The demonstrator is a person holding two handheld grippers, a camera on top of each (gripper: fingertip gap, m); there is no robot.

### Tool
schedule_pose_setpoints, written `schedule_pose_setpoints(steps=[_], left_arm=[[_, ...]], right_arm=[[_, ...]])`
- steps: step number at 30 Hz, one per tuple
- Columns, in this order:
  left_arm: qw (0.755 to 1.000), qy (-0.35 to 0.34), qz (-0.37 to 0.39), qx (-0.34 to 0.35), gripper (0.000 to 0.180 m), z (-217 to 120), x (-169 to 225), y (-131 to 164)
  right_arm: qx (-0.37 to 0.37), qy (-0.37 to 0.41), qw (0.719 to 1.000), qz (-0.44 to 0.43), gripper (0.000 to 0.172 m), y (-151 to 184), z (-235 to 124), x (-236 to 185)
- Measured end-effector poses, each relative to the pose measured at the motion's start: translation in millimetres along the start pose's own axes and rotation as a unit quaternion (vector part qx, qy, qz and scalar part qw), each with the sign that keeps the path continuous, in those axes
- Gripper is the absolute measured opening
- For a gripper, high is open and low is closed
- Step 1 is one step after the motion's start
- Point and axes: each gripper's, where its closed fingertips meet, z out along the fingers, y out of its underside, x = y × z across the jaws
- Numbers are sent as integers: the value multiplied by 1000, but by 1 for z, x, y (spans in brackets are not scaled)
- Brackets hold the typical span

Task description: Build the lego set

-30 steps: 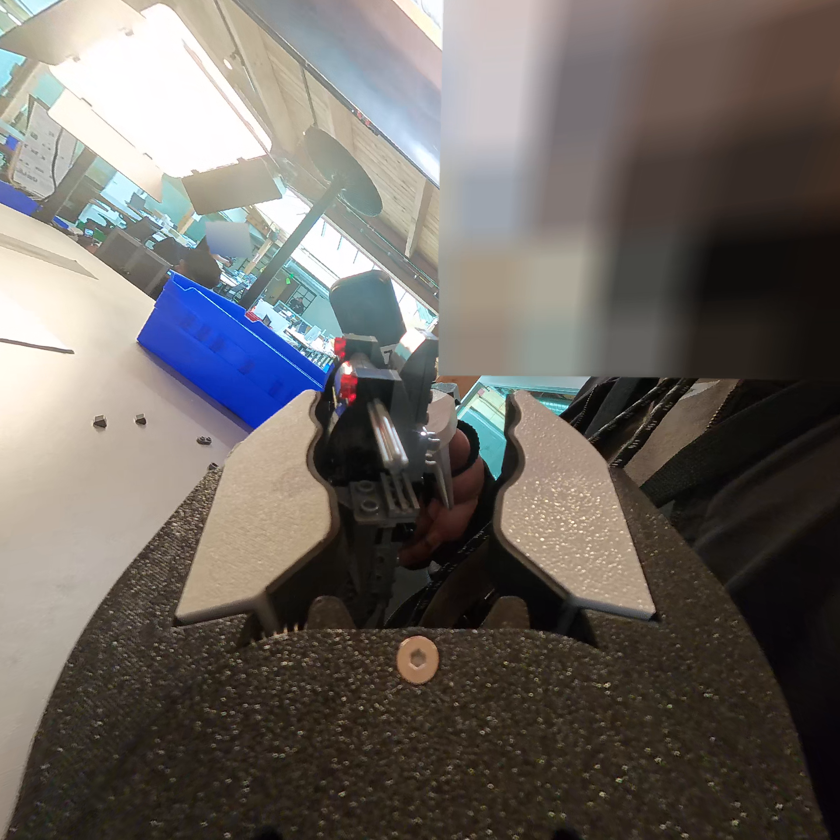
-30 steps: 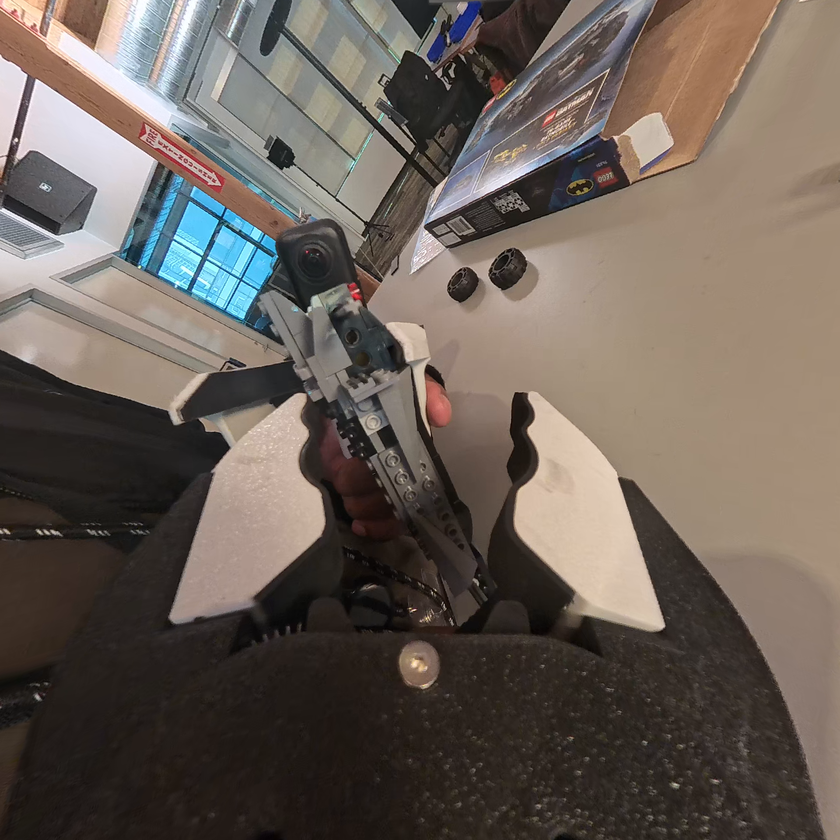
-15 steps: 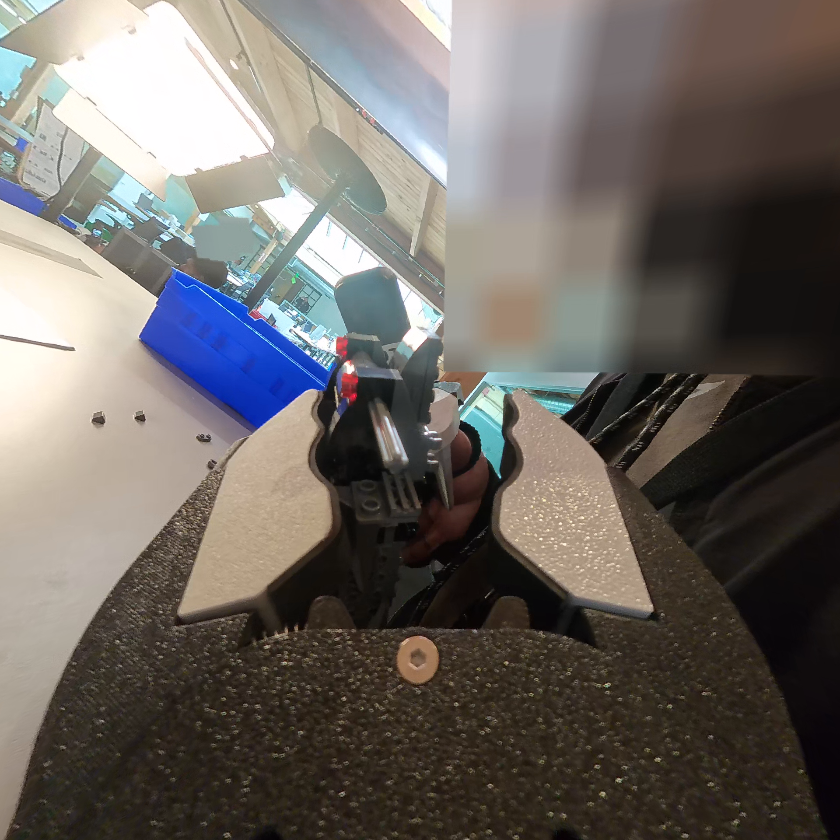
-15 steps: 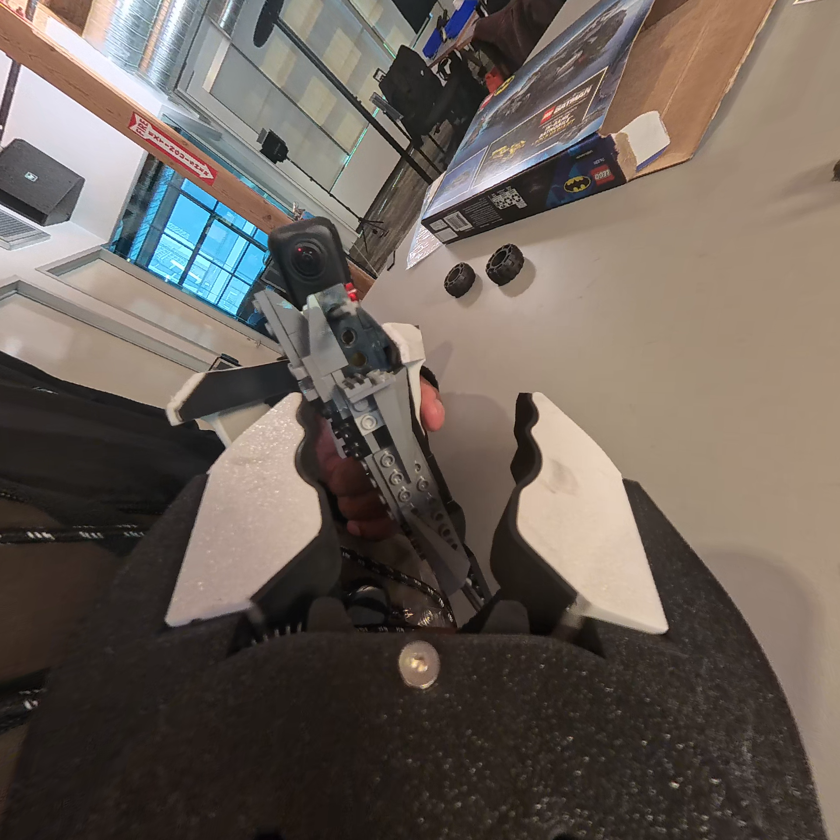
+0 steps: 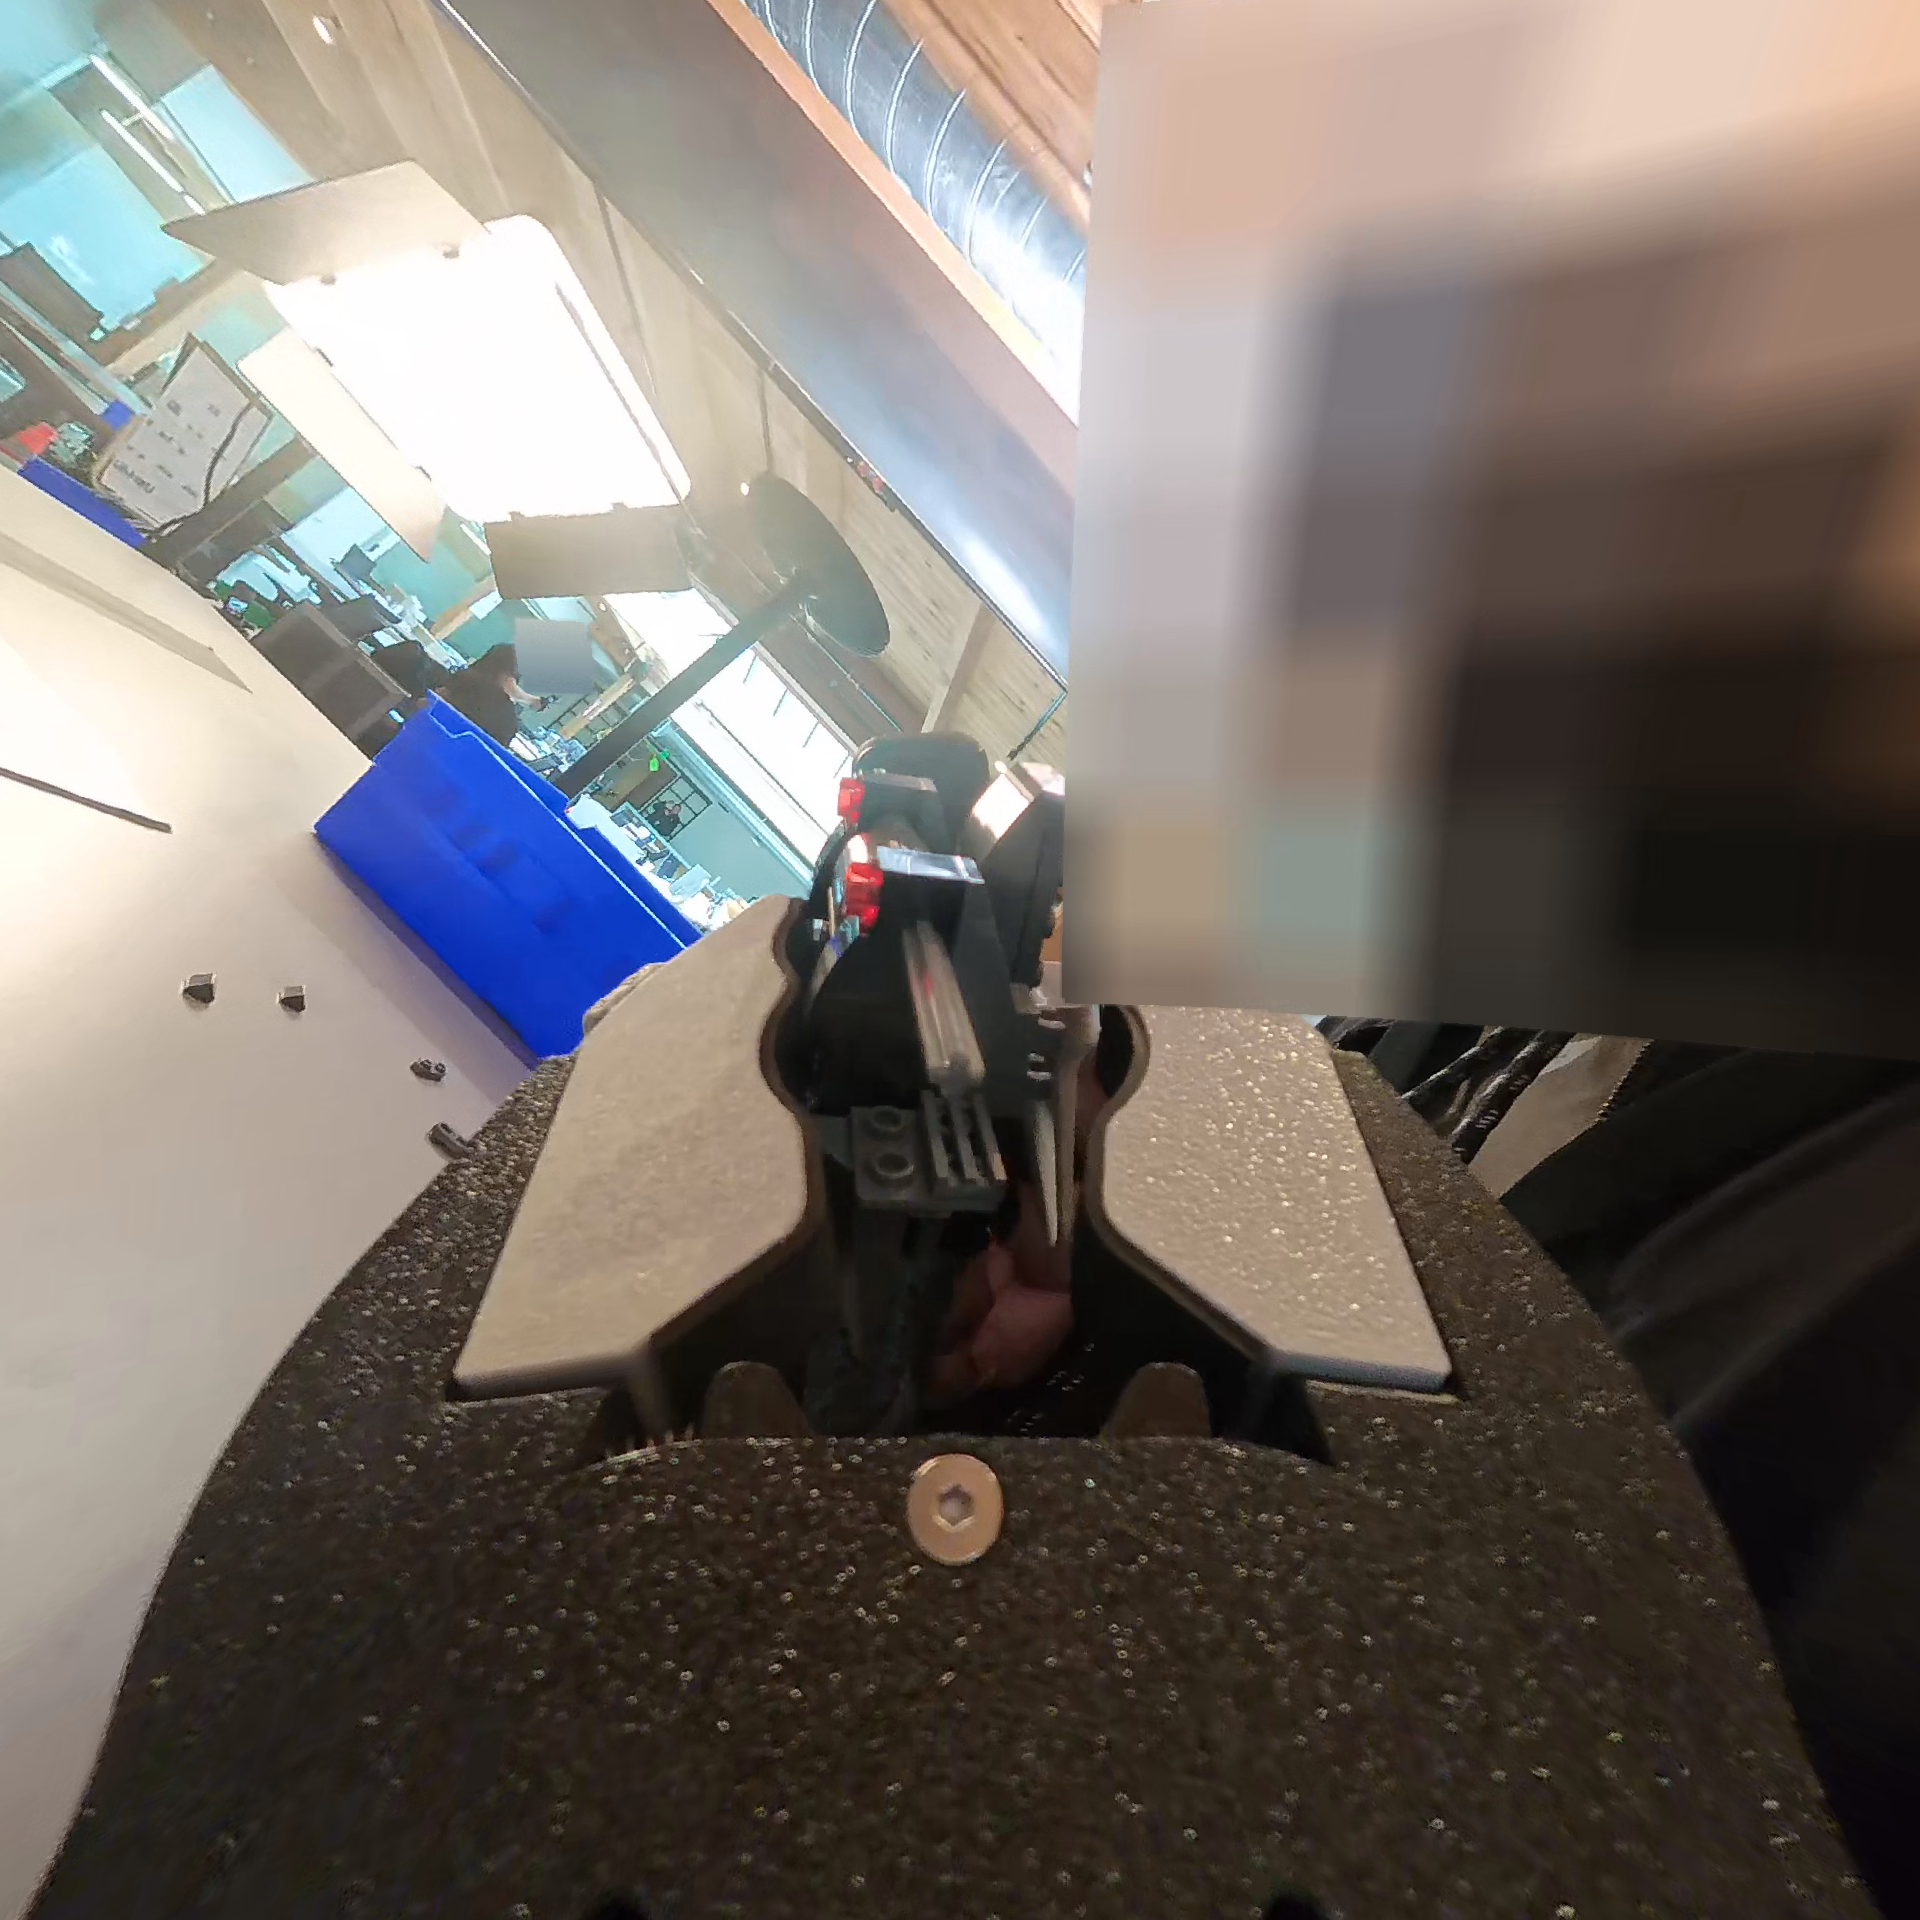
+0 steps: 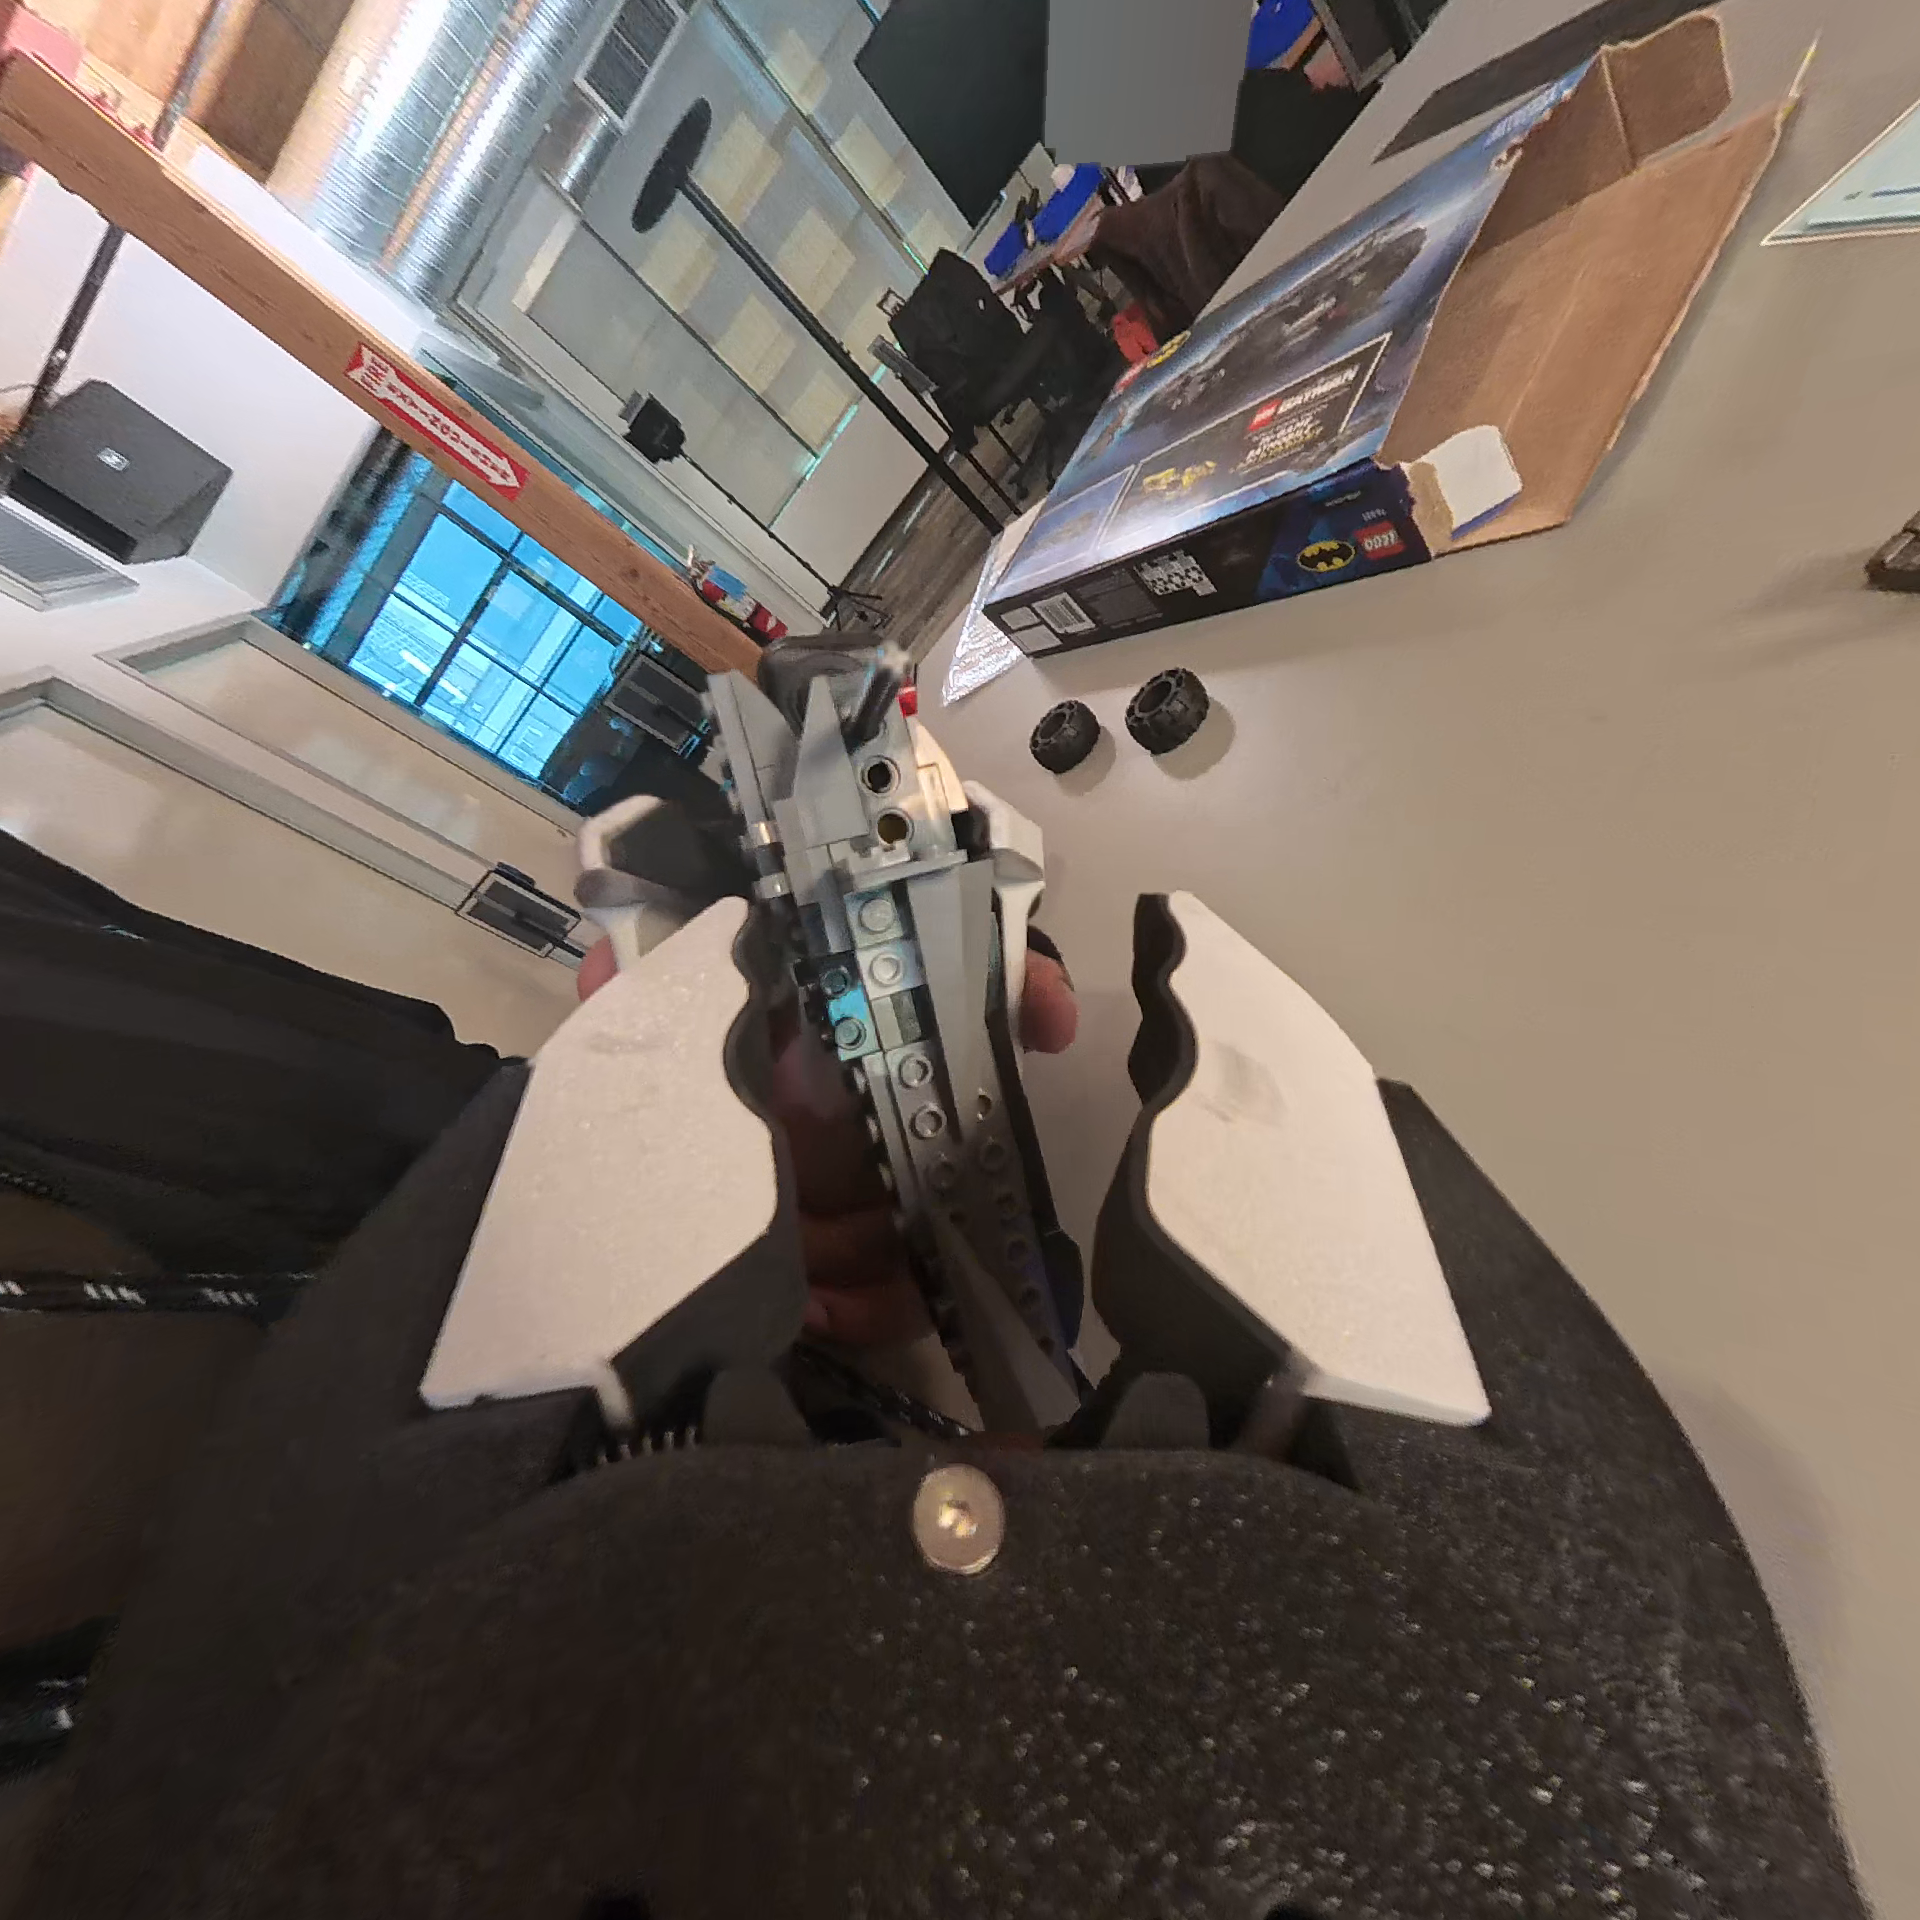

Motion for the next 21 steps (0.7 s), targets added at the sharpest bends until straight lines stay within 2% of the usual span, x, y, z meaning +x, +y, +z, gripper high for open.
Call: schedule_pose_setpoints(steps=[8, 21], left_arm=[[1000, 5, -4, 8, 52, -2, 0, -2], [999, -5, -43, -1, 49, -3, -7, 7]], right_arm=[[-1, -8, 1000, -1, 63, 0, 1, -4], [4, 17, 1000, -4, 71, 4, 2, 4]])
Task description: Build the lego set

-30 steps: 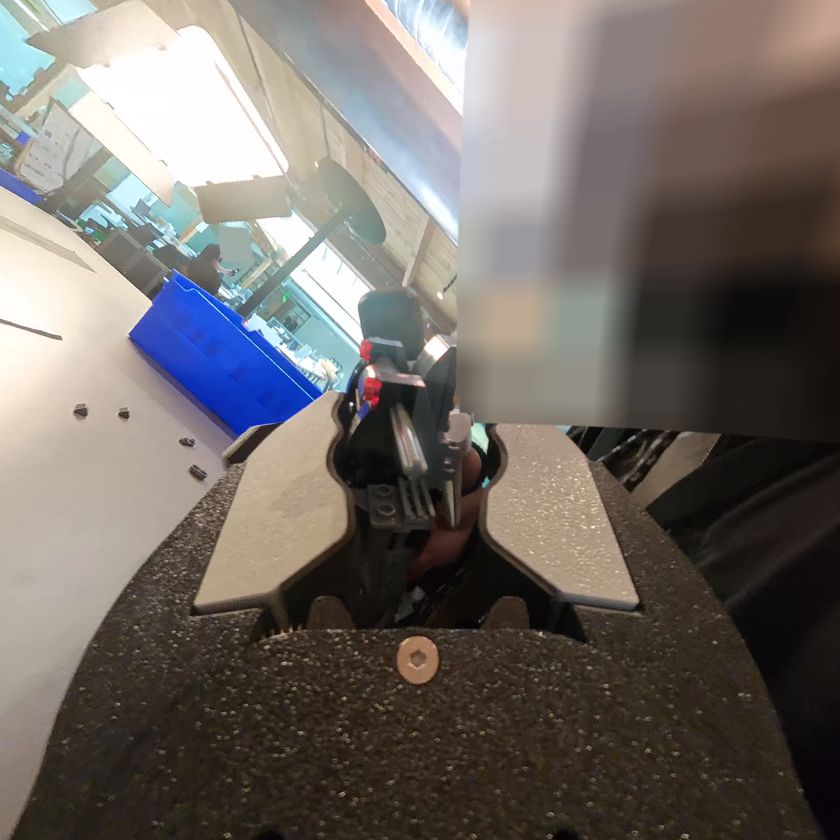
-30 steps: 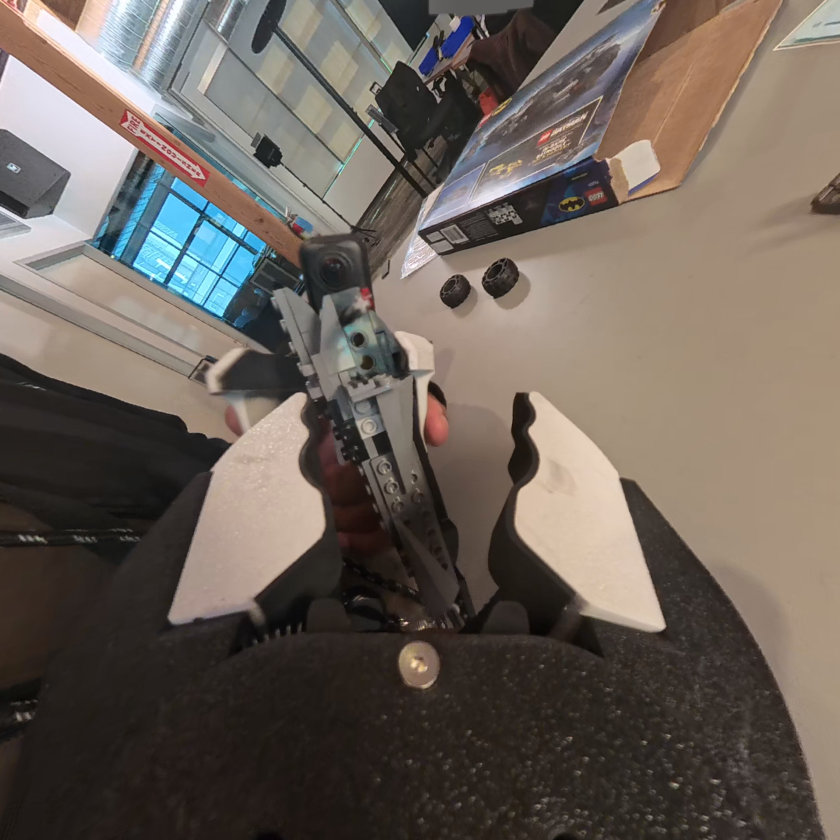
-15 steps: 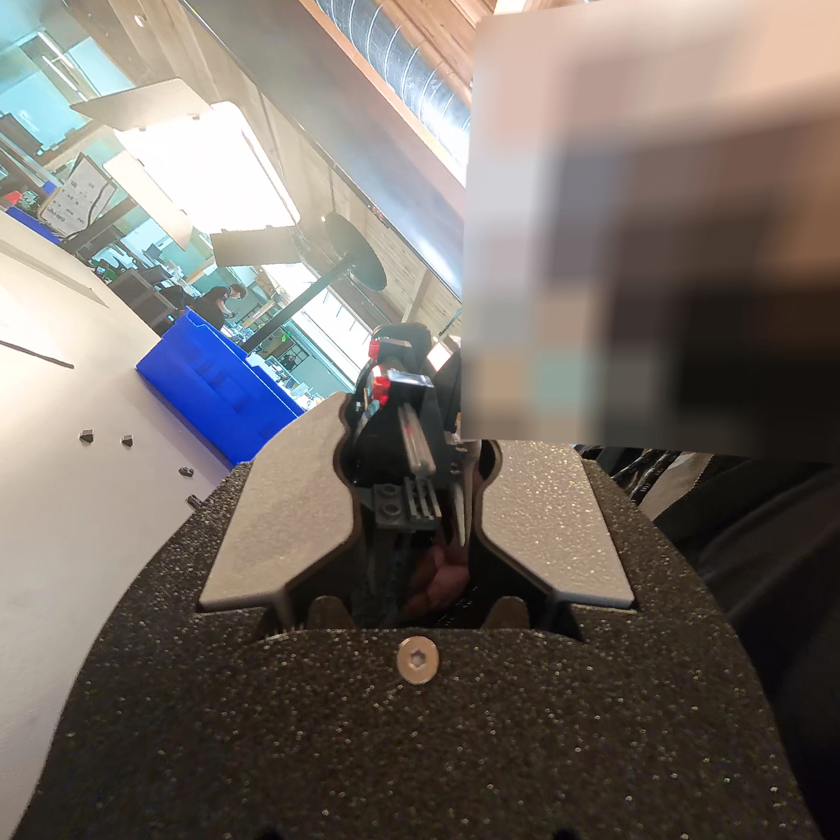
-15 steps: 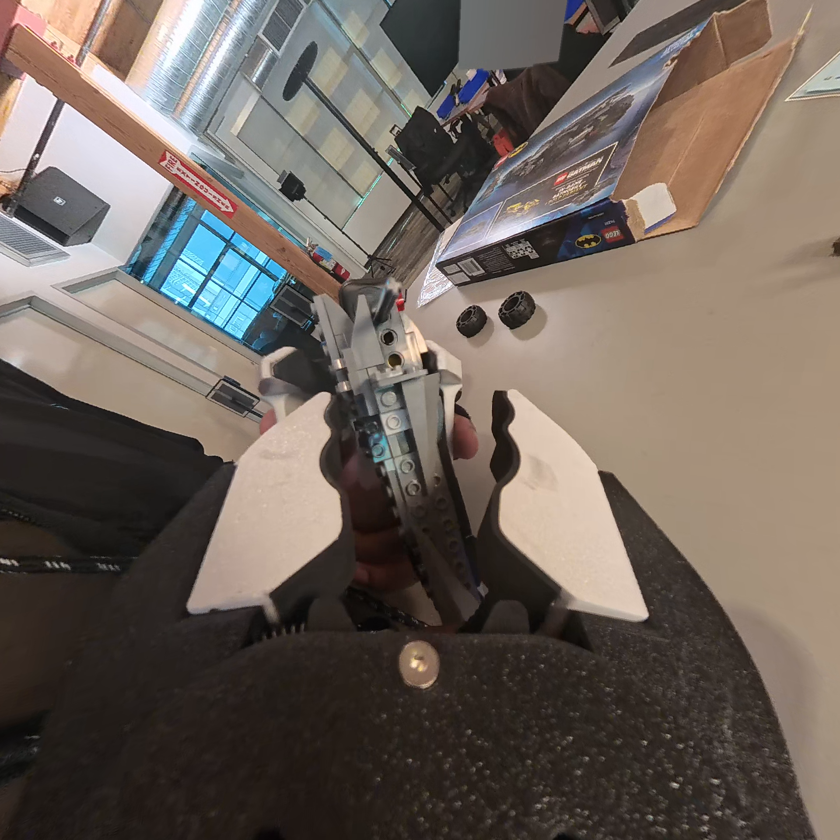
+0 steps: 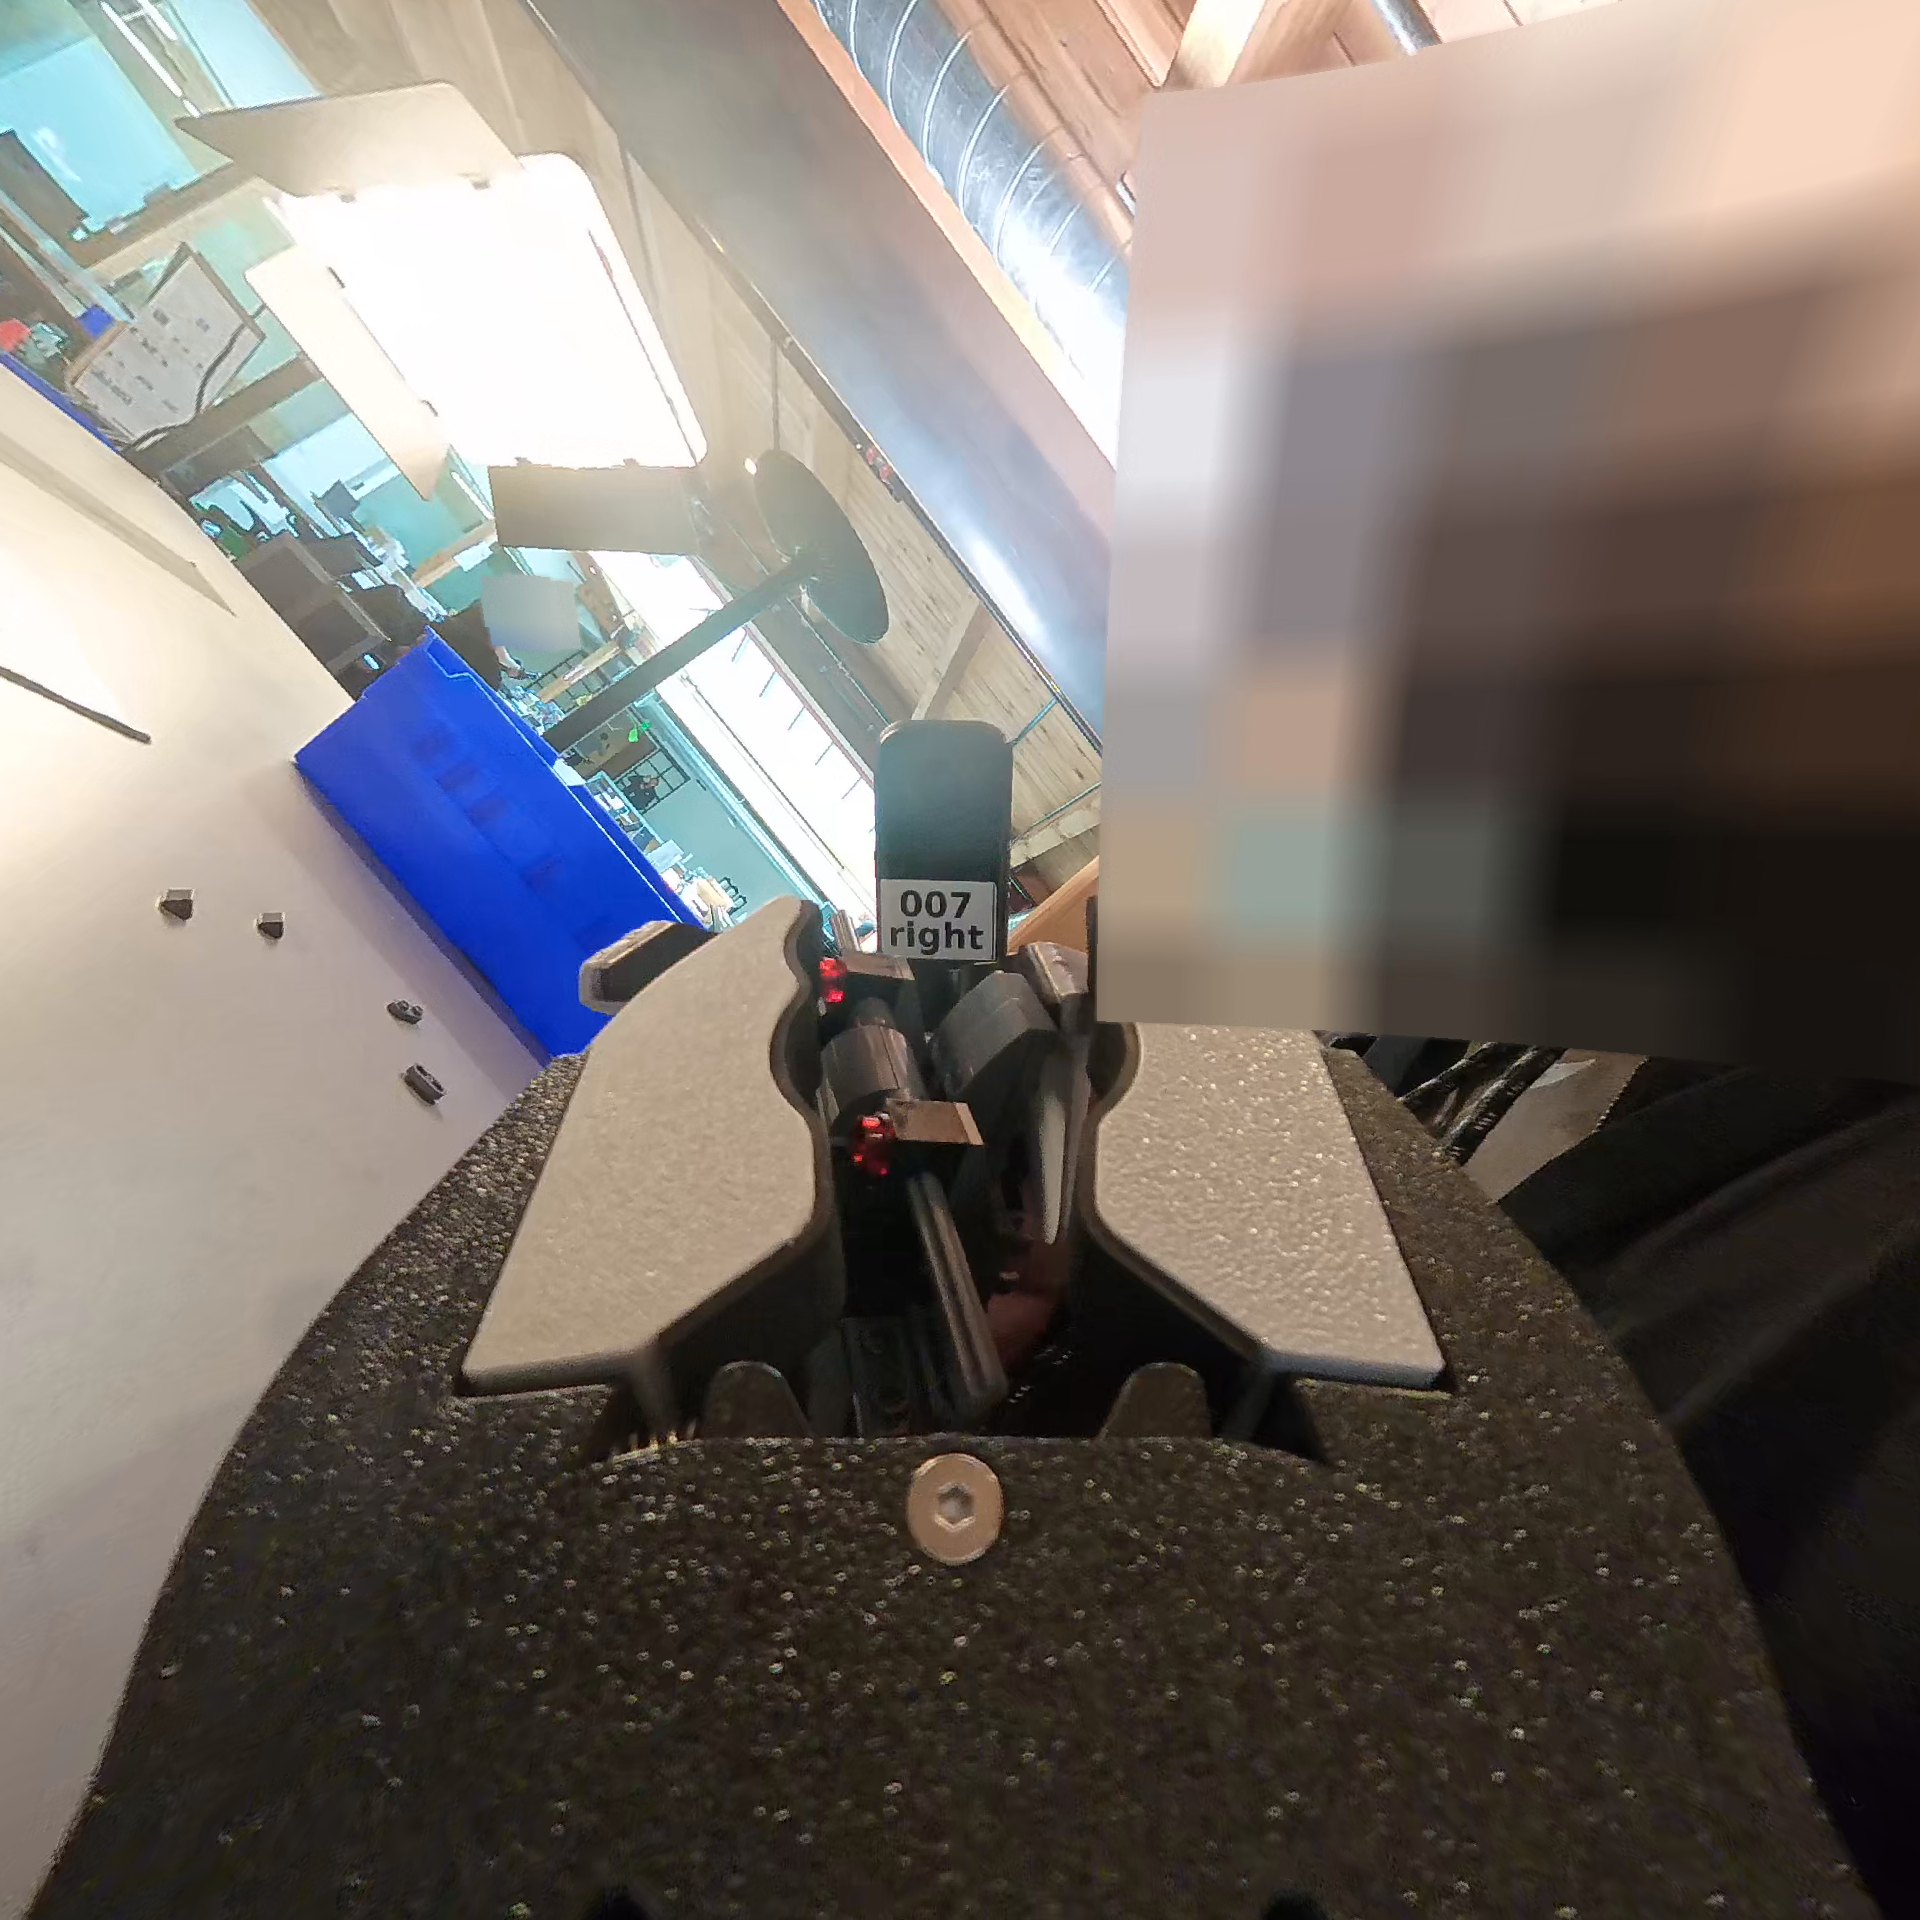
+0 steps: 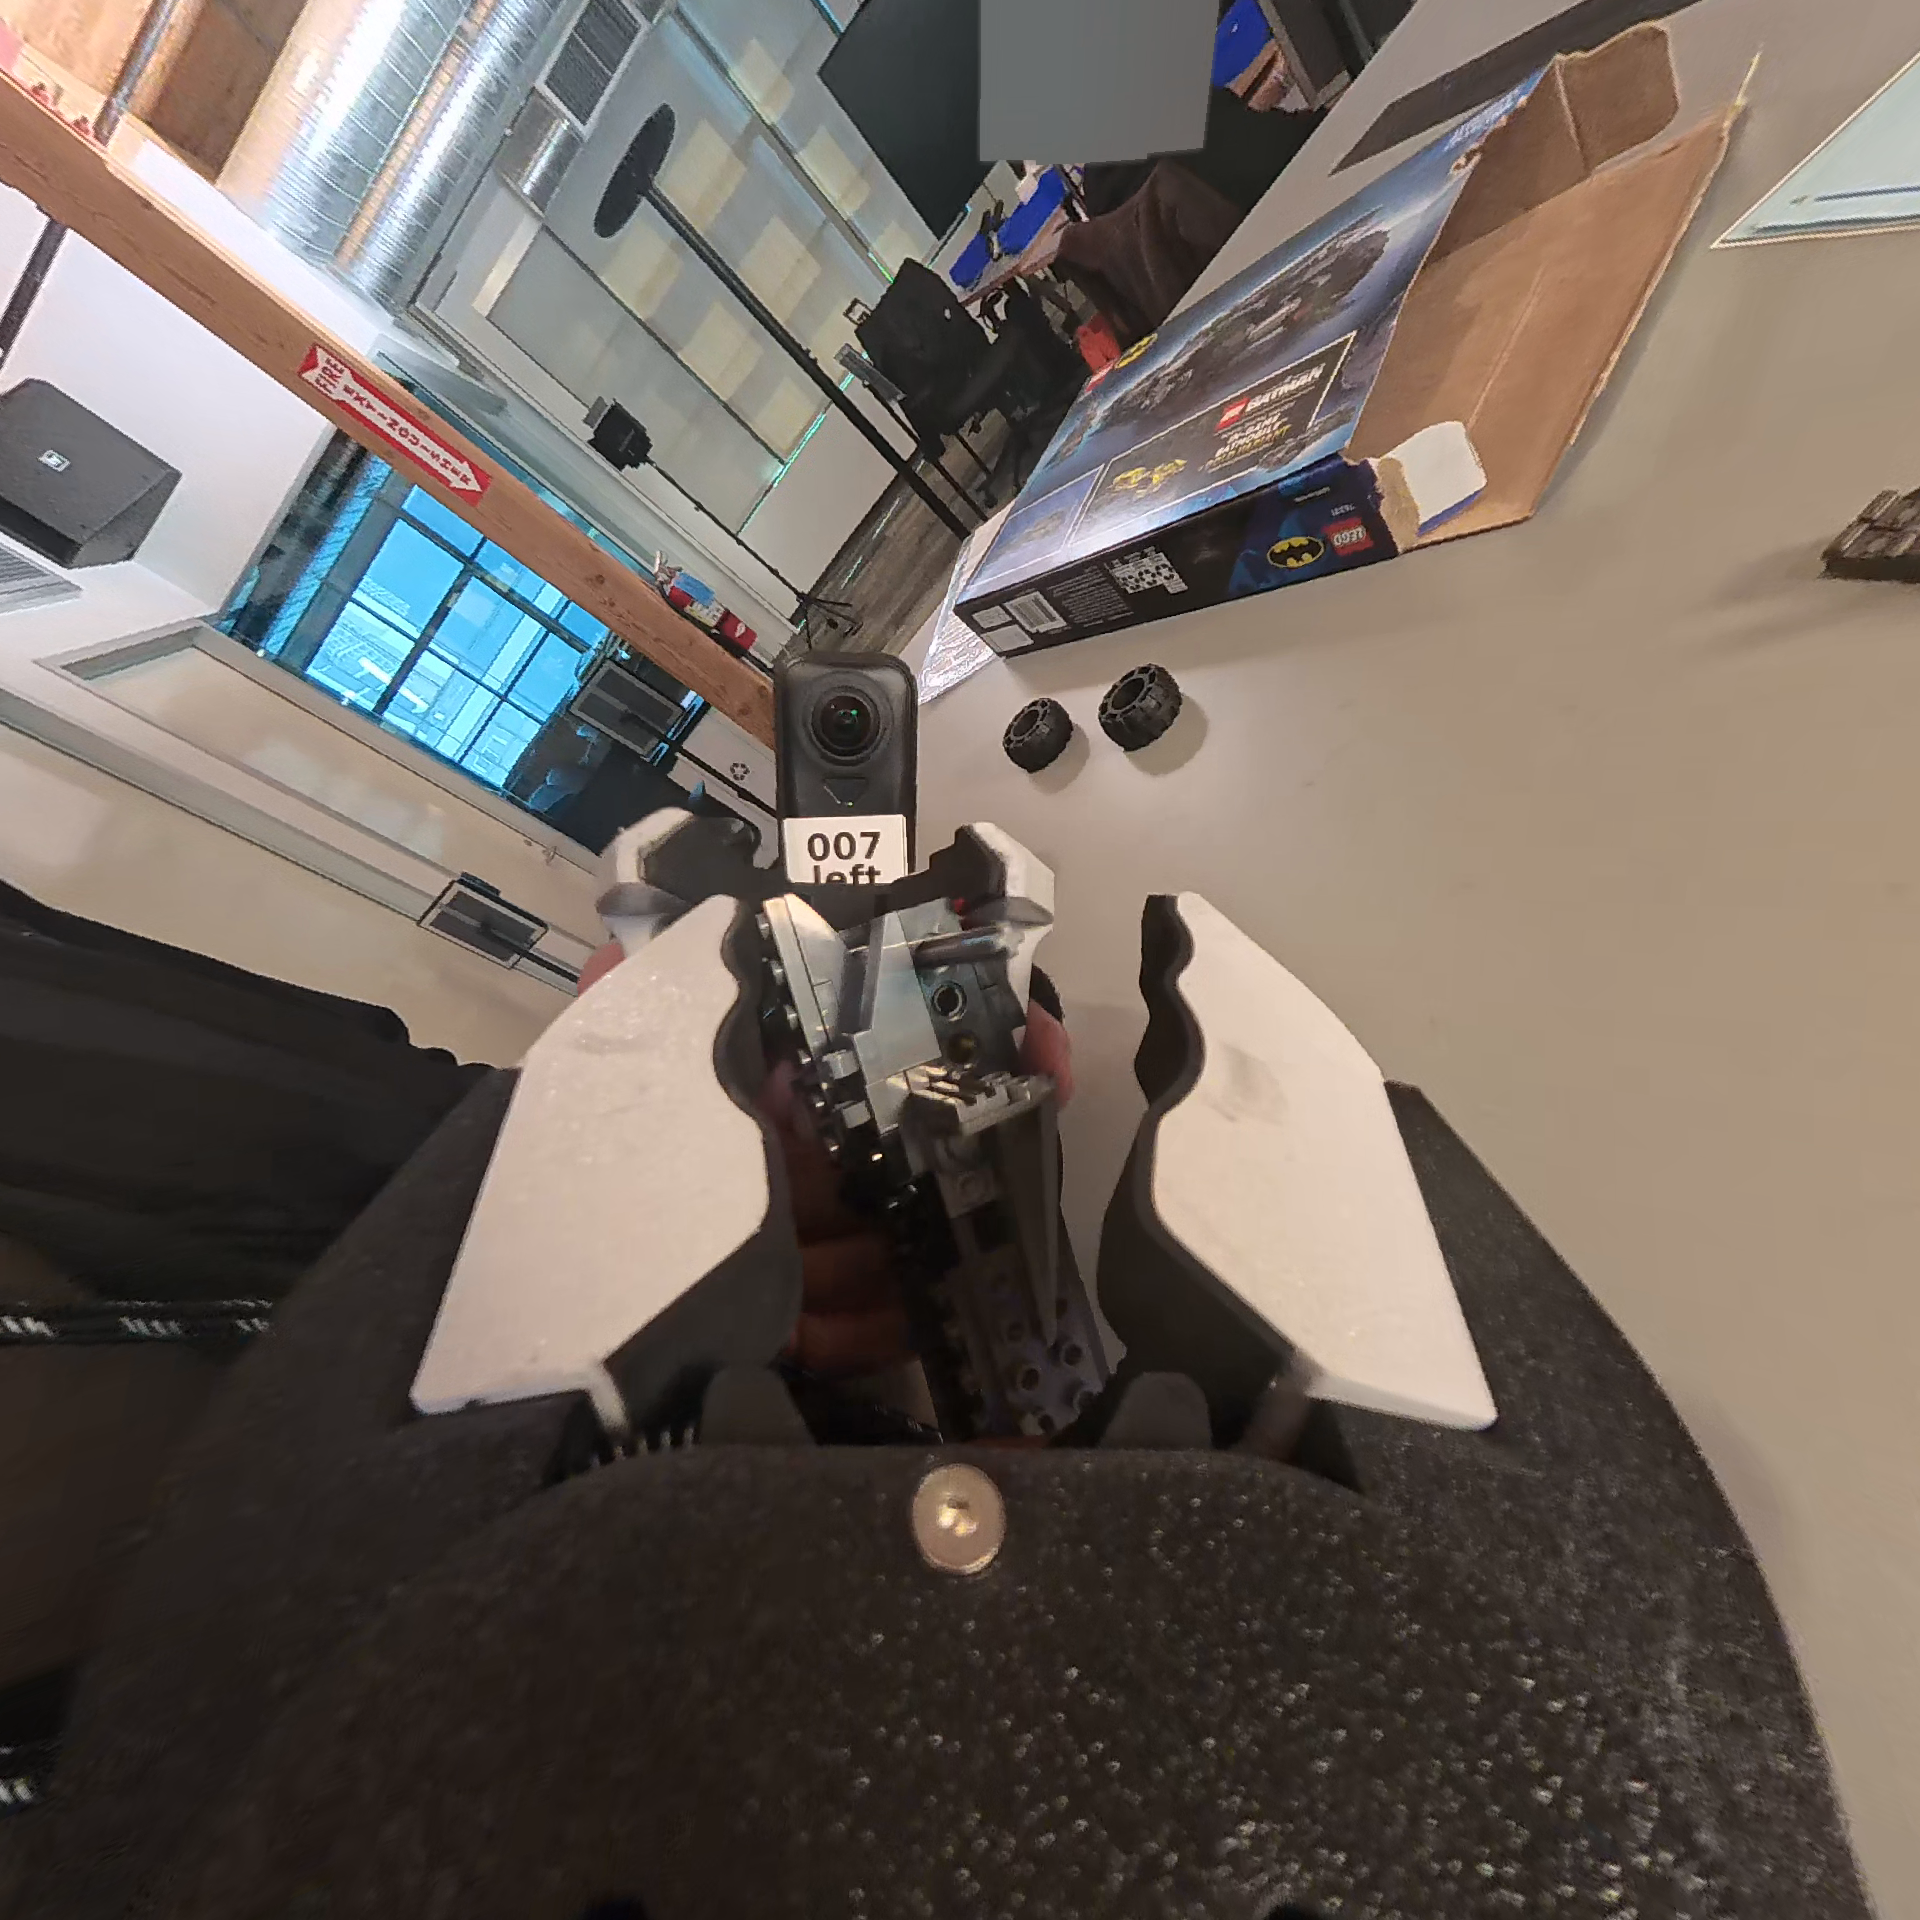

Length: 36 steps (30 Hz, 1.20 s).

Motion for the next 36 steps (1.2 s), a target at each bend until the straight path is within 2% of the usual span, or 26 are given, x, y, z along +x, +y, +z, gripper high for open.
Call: schedule_pose_setpoints(steps=[11, 17, 23, 30, 36], left_arm=[[997, 51, 54, -18, 43, 4, 31, 2], [998, 43, 53, -15, 49, 4, 29, 1], [998, 13, 58, -35, 52, 7, 16, 7], [1000, 4, -11, 2, 47, -3, -5, -4], [997, -61, -1, -39, 51, -10, -25, 2]], right_arm=[[-6, -40, 997, -72, 71, -3, -5, -31], [-12, -48, 996, -76, 62, -2, -4, -32], [-48, -54, 996, -50, 54, 16, 1, -17], [-66, -88, 993, 49, 51, 27, -1, 3], [-50, -101, 988, 110, 47, 25, -8, 15]])
